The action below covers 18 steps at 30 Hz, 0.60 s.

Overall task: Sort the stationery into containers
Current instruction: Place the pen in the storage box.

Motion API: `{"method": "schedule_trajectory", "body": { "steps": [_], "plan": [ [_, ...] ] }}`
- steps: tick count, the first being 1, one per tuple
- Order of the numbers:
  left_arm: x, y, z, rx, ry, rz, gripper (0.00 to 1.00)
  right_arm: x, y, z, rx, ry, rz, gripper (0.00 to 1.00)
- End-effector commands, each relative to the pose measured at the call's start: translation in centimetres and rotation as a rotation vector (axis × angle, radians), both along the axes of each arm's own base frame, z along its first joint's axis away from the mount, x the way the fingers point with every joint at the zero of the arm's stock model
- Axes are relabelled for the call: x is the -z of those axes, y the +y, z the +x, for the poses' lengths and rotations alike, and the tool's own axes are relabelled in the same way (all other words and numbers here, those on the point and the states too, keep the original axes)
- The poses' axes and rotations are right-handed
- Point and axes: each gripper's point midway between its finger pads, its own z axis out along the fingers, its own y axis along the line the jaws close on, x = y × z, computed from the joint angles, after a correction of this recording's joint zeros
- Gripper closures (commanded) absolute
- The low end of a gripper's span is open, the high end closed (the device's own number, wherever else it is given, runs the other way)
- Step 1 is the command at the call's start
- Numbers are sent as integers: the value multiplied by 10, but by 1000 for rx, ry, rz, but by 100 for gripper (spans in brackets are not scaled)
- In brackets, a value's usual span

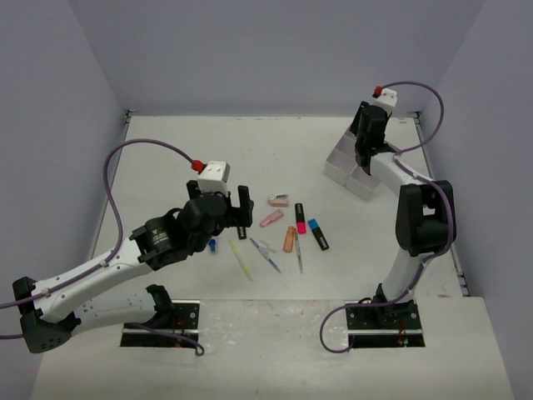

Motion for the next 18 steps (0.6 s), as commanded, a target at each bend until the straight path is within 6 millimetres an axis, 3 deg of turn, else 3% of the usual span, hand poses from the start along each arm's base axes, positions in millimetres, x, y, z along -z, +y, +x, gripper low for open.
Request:
{"method": "schedule_trajectory", "body": {
  "steps": [1, 4, 7, 8, 11, 12, 14, 15, 18],
  "plan": [
    [3, 4, -2, -9, 5, -13, 0, -25, -2, 9, 3, -64, 8, 42],
    [6, 7, -3, -18, 14, -2, 0, -31, 3, 7, -23, -42, 14, 38],
    [8, 12, -4, -39, 21, 1, 0, -61, 11, -10, -59, -50, 33, 39],
    [8, 19, -3, -70, 27, 6, 0, -72, 22, -17, -99, -44, 40, 44],
    [13, 40, -2, -176, 48, 39, 0, -87, 79, -63, -237, 69, 95, 53],
    [14, 49, -1, -220, 59, 51, 0, -85, 99, -84, -288, 129, 120, 57],
    [18, 69, 1, -317, 91, 79, 0, -57, 139, -147, -371, 329, 161, 60],
    [19, 75, 1, -345, 101, 78, 0, -36, 148, -176, -388, 413, 190, 60],
    [25, 88, -1, -386, 129, 104, 0, 4, 192, -232, -499, 548, 209, 66]
  ]
}}
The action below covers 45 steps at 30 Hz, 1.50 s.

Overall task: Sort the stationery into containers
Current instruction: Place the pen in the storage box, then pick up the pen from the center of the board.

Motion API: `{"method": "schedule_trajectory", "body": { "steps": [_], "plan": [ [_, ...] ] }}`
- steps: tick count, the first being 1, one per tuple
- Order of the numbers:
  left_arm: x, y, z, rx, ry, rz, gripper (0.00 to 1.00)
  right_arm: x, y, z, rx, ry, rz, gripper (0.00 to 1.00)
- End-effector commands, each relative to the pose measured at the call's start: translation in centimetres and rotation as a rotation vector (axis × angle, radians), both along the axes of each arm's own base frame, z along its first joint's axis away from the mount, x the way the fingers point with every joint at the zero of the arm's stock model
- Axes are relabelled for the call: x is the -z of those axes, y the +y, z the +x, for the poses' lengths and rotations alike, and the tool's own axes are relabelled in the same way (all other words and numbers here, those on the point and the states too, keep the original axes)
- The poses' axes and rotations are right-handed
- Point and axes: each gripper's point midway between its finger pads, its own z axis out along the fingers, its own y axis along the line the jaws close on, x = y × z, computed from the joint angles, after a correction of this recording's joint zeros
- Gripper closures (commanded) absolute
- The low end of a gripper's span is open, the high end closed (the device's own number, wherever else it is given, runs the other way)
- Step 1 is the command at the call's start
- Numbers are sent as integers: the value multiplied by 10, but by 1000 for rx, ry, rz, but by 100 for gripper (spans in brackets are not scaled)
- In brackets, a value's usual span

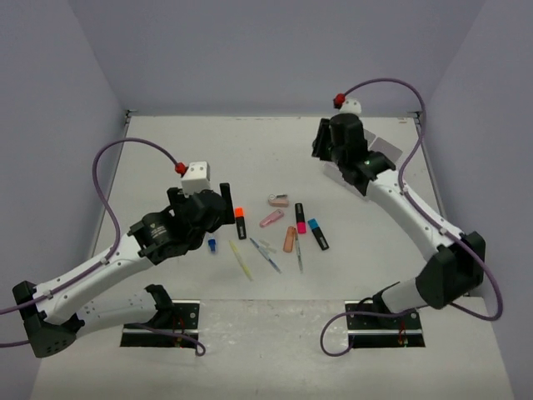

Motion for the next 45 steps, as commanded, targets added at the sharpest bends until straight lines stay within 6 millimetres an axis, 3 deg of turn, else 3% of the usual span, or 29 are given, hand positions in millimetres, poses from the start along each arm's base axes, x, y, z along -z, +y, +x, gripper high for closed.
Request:
{"method": "schedule_trajectory", "body": {
  "steps": [1, 5, 8, 12, 22, 27, 36, 42, 45],
  "plan": [
    [-3, 34, -3, -150, 18, 22, 0, 78, 52, -122, -170, 389, -6, 68],
    [0, 36, -8, -137, 24, 7, 0, 134, 56, -175, -200, 565, -73, 73],
    [3, 34, -10, -119, 28, -7, 0, 156, 68, -202, -255, 614, -69, 68],
    [10, 27, -11, -86, 48, -13, 0, 181, 71, -212, -279, 673, -120, 67],
    [20, 23, -13, -57, 75, 1, 0, 212, 82, -211, -309, 748, -152, 71],
    [20, 20, -13, -45, 77, -2, 0, 221, 83, -210, -305, 765, -163, 74],
    [36, 2, -8, -9, 104, -23, 0, 243, 72, -212, -255, 805, -218, 93],
    [46, -27, 0, -3, 148, -100, 0, 222, 68, -210, -254, 750, -203, 100],
    [55, -45, 5, -5, 181, -138, 0, 196, 61, -210, -243, 697, -190, 100]
  ]
}}
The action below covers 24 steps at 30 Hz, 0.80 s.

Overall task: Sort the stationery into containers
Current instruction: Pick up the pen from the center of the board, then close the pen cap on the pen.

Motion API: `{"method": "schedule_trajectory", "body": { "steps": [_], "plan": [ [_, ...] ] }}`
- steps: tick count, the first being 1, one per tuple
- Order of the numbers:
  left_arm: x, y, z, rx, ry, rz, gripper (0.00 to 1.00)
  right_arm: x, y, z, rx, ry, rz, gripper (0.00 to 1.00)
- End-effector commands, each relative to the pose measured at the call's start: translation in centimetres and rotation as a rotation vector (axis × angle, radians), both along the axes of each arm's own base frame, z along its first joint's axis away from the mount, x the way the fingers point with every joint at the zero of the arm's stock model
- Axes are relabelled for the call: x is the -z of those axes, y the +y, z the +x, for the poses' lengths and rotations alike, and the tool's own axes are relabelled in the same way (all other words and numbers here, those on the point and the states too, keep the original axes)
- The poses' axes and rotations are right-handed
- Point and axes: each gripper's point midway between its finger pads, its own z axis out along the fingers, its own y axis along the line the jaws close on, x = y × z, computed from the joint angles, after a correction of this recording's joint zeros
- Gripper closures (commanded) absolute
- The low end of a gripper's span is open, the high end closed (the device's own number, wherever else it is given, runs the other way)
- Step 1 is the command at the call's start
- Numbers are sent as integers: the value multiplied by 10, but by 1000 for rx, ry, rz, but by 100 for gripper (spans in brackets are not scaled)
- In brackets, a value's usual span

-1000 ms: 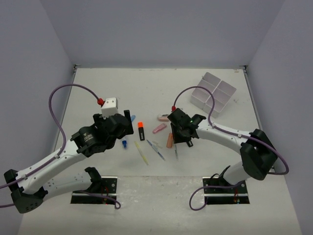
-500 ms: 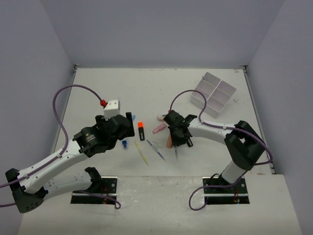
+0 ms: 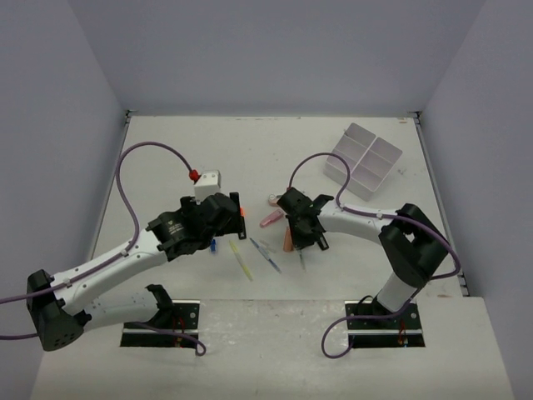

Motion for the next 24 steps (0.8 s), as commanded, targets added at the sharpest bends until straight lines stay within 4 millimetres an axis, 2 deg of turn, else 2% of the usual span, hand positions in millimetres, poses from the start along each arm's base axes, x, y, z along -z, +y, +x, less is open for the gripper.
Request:
{"method": "schedule_trajectory", "body": {
  "steps": [1, 4, 9, 10, 13, 14, 18, 20, 24],
  "plan": [
    [3, -38, 14, -17, 19, -141, 0, -49, -9, 8, 38, -131, 41, 100],
    [11, -56, 18, -27, 52, -194, 0, -79, -22, 8, 58, -202, 48, 100],
    [36, -79, 25, -79, 139, -217, 1, -117, -39, 12, 85, -307, 103, 100],
    [39, -83, 26, -92, 155, -220, 1, -118, -42, 14, 90, -312, 101, 100],
    [52, -90, 28, -174, 203, -233, 11, -121, -52, 16, 111, -331, 102, 100],
    [57, -93, 27, -226, 221, -249, 23, -121, -55, 16, 114, -336, 102, 100],
    [71, -105, 27, -344, 239, -292, 43, -121, -57, 16, 99, -349, 112, 100],
    [77, -107, 27, -380, 257, -285, 47, -121, -58, 16, 93, -355, 114, 100],
    [89, -110, 30, -433, 286, -246, 62, -119, -63, 14, 81, -368, 115, 100]
  ]
}}
